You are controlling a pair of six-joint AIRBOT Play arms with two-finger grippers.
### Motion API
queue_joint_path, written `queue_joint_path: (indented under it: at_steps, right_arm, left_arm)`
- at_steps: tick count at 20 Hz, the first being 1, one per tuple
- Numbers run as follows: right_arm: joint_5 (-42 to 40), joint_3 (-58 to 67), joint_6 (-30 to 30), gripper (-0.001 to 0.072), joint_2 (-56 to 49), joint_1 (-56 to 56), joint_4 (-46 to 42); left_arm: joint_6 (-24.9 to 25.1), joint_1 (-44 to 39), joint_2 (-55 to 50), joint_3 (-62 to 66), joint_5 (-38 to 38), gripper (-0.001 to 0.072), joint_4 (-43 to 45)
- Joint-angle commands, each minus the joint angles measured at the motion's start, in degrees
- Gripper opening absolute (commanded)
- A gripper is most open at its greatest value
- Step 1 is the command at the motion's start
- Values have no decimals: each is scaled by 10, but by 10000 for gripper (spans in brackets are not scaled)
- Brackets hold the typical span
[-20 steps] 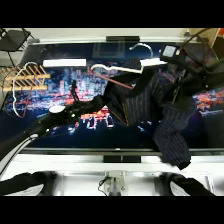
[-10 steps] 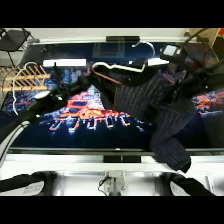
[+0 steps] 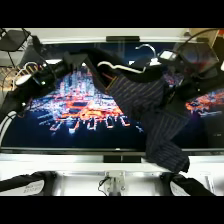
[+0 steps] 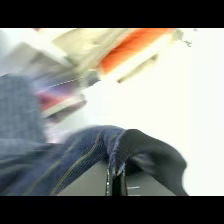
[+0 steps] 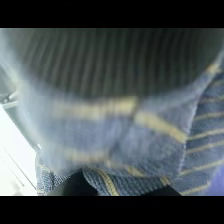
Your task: Fold the shirts.
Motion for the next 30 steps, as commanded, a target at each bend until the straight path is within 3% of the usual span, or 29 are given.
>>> queue_joint_path:
  at_steps: [1, 3, 6, 9, 11, 15, 18, 21, 24, 27, 28, 29, 30]
  right_arm:
    - [-54, -13, 76, 93, 0, 0, 7]
    - [-87, -12, 121, 93, 0, 5, 41]
    - [-127, -12, 141, 93, 0, 38, 41]
    - [-167, -4, 165, 92, 0, 57, 41]
    - [-170, 18, 178, 92, 1, 57, 36]
    - [-168, 94, 204, 92, 6, 57, -10]
    - [-175, 129, 249, 92, 6, 57, -32]
    - [-229, 131, 310, 91, 6, 57, -20]
    - [-276, 131, 302, 91, 8, 57, 40]
    - [-266, 131, 277, 91, 16, 57, 70]
    - [-258, 131, 265, 91, 18, 57, 80]
    - [-249, 131, 253, 91, 19, 57, 89]
    - [-239, 131, 238, 91, 19, 57, 97]
  left_arm:
    - [6, -10, 7, 58, -48, 52, -2]
    - [5, -40, 14, 90, -49, 52, -1]
    - [5, -101, 19, 145, -50, 52, 18]
    - [-35, -171, 19, 175, -56, 52, 92]
    - [-39, -192, 32, 184, -52, 51, 187]
    - [-138, -158, 101, 186, 5, 51, 388]
    - [-180, -123, 155, 186, 43, 51, 430]
    - [-203, -148, 165, 184, -2, 51, 436]
    - [-253, -199, 151, 169, -15, 51, 580]
    - [-332, -188, 144, 167, -13, 65, 714]
    - [-331, -177, 144, 167, -10, 192, 720]
    - [-332, -166, 146, 167, -1, 475, 719]
    - [-331, -158, 150, 169, 13, 677, 719]
